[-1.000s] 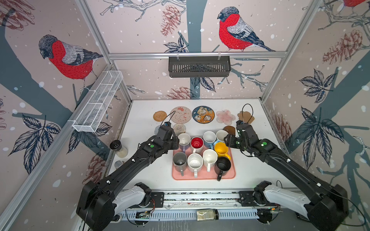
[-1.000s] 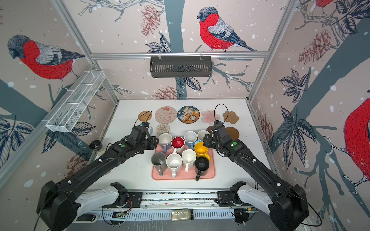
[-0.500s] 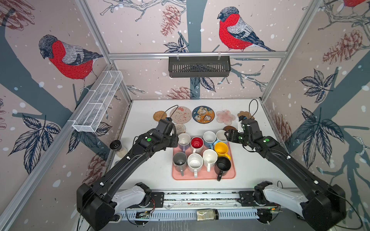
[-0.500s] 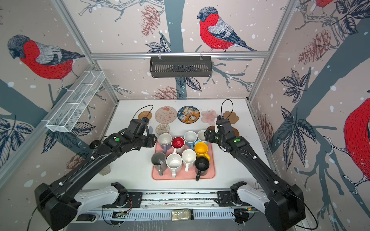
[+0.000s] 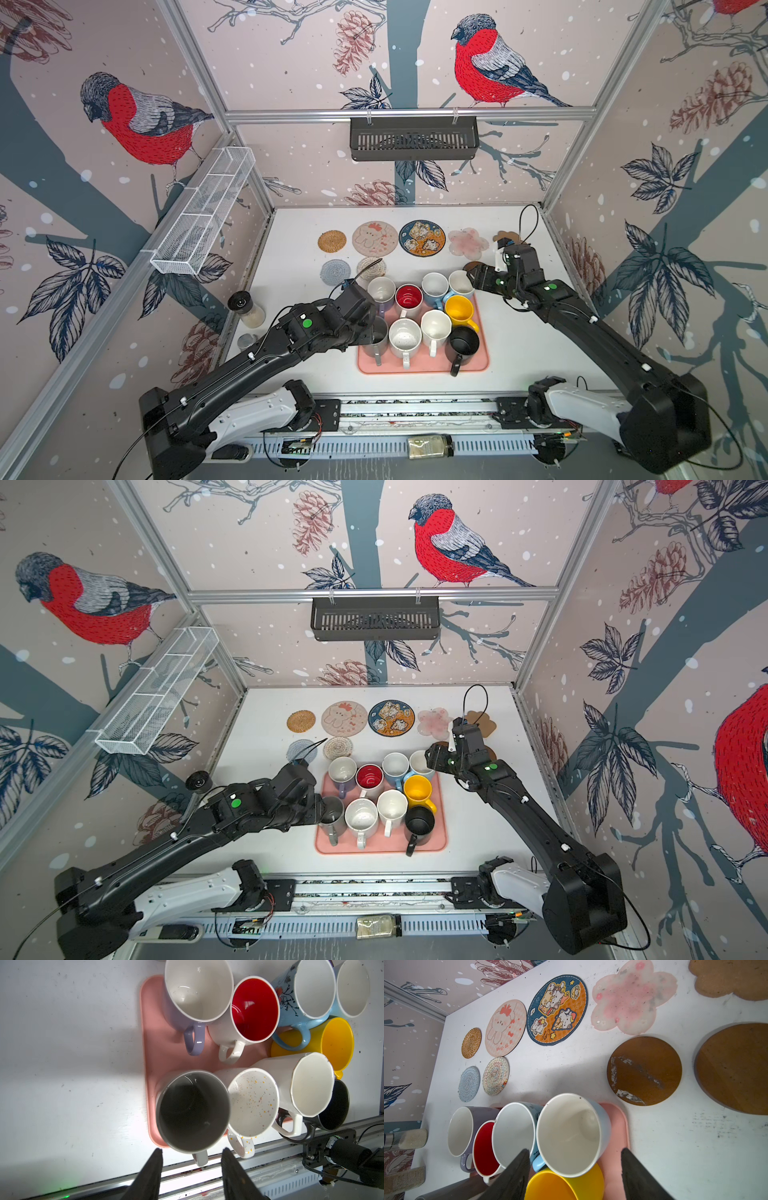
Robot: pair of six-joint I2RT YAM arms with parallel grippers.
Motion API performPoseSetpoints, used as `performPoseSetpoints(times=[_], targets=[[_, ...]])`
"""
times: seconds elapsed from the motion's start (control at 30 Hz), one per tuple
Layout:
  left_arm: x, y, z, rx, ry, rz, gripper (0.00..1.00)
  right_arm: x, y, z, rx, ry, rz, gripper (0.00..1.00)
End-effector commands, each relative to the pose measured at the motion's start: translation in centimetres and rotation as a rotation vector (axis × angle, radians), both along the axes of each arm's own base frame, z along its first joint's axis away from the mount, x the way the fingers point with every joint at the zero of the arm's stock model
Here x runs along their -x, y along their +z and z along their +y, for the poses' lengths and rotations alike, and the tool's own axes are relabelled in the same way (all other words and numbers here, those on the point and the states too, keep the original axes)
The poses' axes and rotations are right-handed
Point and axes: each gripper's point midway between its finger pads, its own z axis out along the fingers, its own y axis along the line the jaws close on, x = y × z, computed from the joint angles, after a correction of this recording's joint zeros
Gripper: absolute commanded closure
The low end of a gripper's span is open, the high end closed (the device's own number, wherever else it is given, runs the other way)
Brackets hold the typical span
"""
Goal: Place cups on coasters
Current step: Pick up the cup from the tray.
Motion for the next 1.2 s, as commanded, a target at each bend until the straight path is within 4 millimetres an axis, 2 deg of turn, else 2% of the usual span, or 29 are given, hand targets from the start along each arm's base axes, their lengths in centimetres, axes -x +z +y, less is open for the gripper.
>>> performPoseSetpoints(times=[0.0, 0.17, 0.4, 0.63, 0.9, 1.17], targets=[[0.9, -0.3, 0.9, -0.016, 0.071, 0.037, 0.56, -0.4, 0.3, 0.2, -0.017, -0.003, -0.017, 0.31], [2.0, -1.1, -0.3, -0.016, 0.033, 0.082, 0.66, -0.7, 0.3, -0.1, -0.016, -0.012, -0.015, 0.31], [3.0, -2.3, -1.8, 0.019, 0.02, 0.119, 0.67, -0.8, 0.0, -0.3, -0.013, -0.019, -0.007, 0.31], [4.3, -3.8, -3.6, 0.007, -0.014, 0.148, 0.61, -0.8, 0.0, -0.4, -0.014, -0.02, -0.01, 0.3], [4.0, -6.2, -3.0, 0.01, 0.039, 0.132, 0.62, -0.5, 0.2, -0.4, -0.024, -0.017, -0.021, 0.3], [2.9, -7.0, -3.6, 0.005, 0.059, 0.095, 0.6, -0.3, 0.3, -0.6, -0.024, -0.014, -0.034, 0.3]])
